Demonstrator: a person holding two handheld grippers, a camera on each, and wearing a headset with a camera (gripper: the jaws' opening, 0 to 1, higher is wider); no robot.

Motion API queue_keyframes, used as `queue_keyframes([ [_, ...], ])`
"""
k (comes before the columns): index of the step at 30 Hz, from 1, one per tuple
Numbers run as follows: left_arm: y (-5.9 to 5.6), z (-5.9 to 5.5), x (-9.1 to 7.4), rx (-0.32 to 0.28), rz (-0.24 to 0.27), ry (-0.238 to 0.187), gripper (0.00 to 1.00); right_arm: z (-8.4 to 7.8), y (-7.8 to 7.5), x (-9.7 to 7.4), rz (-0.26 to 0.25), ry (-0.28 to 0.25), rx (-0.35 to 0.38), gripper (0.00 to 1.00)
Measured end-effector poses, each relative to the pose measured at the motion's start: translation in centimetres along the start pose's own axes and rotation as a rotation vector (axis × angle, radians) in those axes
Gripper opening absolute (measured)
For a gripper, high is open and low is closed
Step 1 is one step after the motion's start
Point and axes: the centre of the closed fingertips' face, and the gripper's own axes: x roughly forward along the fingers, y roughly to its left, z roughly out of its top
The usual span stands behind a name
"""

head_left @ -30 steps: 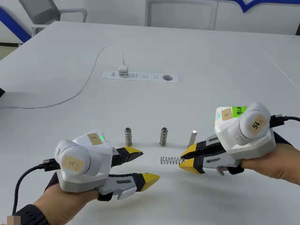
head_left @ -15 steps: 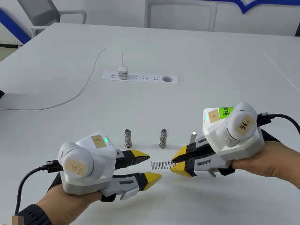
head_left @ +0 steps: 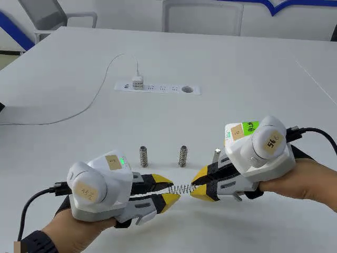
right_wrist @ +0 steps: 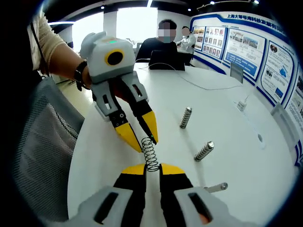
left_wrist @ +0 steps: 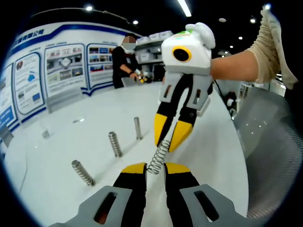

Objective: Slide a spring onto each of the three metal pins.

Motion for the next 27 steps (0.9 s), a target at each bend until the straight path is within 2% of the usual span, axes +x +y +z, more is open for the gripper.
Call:
queue_keyframes([
  [9,0.0,-0.3,0.1,0.022,0.005,0.017,0.14,1.1,0.2,-0.5,0.014,-0.018,0.003,0.11],
  [27,-0.1,-0.4,0.2,0.016,0.002,0.019,0.12,3.5,0.6,-0.8,0.017,-0.079,-0.004,0.11],
])
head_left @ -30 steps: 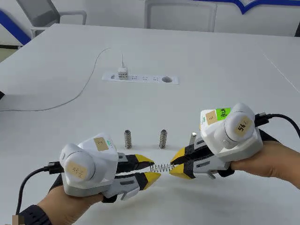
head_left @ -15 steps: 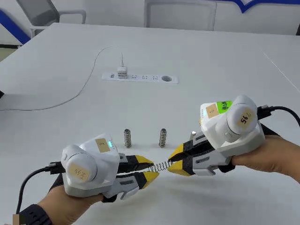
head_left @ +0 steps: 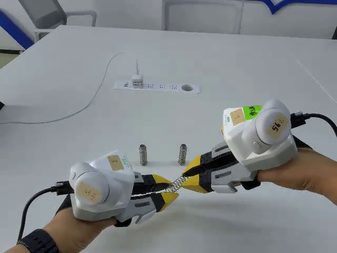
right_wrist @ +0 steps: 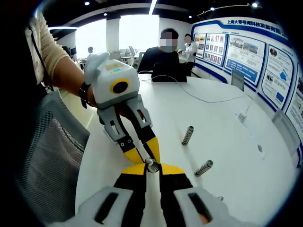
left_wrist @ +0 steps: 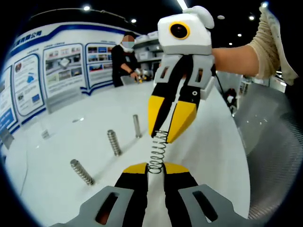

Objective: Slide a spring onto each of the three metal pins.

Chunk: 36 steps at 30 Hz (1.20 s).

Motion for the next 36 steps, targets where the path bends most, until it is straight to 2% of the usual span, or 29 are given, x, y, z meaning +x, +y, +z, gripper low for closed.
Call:
queue_keyframes([
  [12,-0.2,0.2,0.1,-0.007,-0.008,-0.009,0.12,1.5,0.3,0.4,0.004,-0.047,0.008,0.11],
  [28,-0.7,0.4,0.5,-0.011,-0.024,-0.007,0.12,1.9,0.5,0.8,-0.002,-0.067,0.037,0.11],
  [36,-0.5,0.4,0.4,-0.011,-0.013,-0.008,0.12,1.8,0.2,0.6,-0.022,-0.073,0.042,0.11],
])
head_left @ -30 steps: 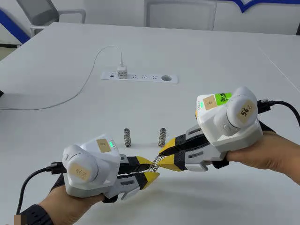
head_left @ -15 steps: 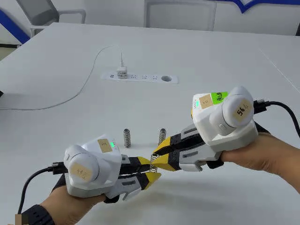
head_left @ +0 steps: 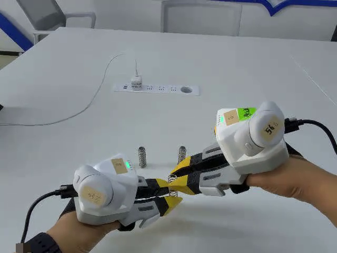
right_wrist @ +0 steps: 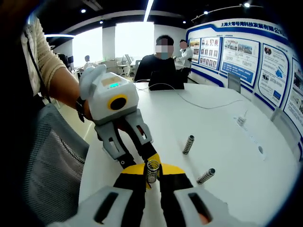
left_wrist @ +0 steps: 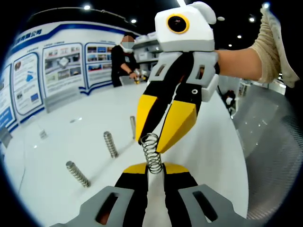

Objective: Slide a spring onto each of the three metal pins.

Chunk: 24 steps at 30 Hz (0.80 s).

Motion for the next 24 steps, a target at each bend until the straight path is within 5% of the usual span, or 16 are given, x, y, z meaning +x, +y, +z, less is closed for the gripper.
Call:
queue_keyframes([
  [24,1.0,-0.1,-0.6,-0.059,0.042,-0.017,0.34,-0.2,-1.6,-1.3,-0.060,-0.019,0.017,0.11],
])
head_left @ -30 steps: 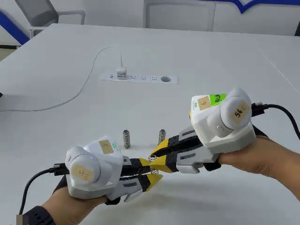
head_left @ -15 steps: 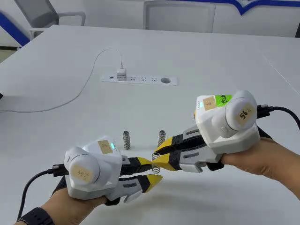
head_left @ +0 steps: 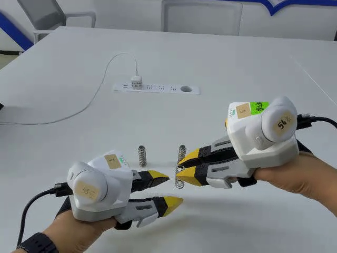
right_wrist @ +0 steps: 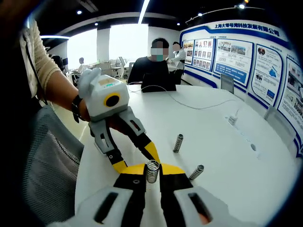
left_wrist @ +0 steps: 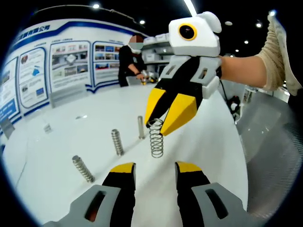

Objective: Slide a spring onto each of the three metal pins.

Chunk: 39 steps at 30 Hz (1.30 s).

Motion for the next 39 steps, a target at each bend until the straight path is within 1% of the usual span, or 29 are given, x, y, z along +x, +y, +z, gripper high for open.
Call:
queue_keyframes([
  [17,0.7,-0.6,-0.8,-0.036,0.033,-0.005,0.45,-0.3,-1.2,-1.1,-0.039,-0.005,0.017,0.11],
  [27,0.9,-1.1,-1.4,-0.050,0.044,-0.002,0.47,-0.6,-2.1,-1.8,-0.064,-0.004,0.027,0.11],
  [39,1.2,-1.4,-1.7,-0.059,0.054,-0.001,0.47,-0.7,-3.1,-2.7,-0.093,-0.003,0.036,0.11],
])
